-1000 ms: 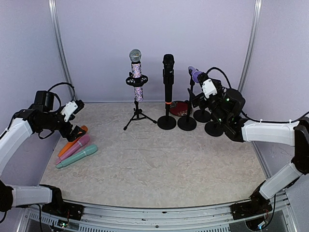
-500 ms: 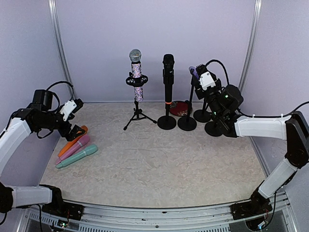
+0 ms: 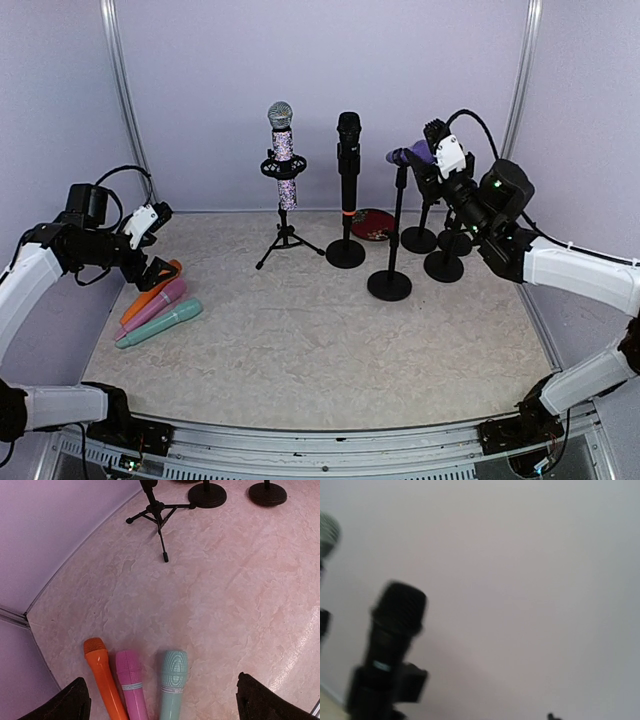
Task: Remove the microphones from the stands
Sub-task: Pick up the microphone stand with the microphone from the center of the board.
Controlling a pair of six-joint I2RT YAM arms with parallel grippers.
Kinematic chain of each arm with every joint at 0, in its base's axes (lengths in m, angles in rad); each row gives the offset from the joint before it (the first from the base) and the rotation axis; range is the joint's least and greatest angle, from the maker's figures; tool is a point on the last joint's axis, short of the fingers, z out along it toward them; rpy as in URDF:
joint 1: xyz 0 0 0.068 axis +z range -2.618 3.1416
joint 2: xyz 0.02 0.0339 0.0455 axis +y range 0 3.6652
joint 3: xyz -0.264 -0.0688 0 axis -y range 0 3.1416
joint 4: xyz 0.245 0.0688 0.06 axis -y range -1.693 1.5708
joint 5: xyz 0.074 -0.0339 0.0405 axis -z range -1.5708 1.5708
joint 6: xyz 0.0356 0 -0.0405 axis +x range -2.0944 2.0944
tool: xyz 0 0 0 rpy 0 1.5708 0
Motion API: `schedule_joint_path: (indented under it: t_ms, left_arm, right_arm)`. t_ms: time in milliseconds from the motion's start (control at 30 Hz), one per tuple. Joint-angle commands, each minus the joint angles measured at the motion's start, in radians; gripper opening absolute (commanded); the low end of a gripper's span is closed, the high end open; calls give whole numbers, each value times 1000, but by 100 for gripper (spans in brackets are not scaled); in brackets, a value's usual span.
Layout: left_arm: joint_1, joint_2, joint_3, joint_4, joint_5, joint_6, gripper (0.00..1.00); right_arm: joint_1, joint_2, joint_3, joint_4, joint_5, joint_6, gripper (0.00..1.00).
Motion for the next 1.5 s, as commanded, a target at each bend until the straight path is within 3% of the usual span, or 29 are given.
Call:
schedule_joint_path:
  t_ms: [0,300,500,867,1133,1467]
  left_arm:
    - [-7,-13,37,-9,27,-13,99]
    - [-8,8,61,5,41,-87,99]
    - [-9,32,86,13,59,-131,99]
    - [-10,49,130,20,138,-216,99]
    - [-32,85,130,46,258,-284,98]
    - [-153,159,158,148,245,-359,89]
  right_arm:
    - [41,-122,-2,-18,-101,75,5]
    - [168,-214,-50,-54,-82,89,2]
    - [299,-142,31,-6,-76,57,0]
    - [483,268,282,238,-89,-3,0]
    - [525,585,549,421,-76,-68,0]
    - [533,813,799,560,-34,-154,0]
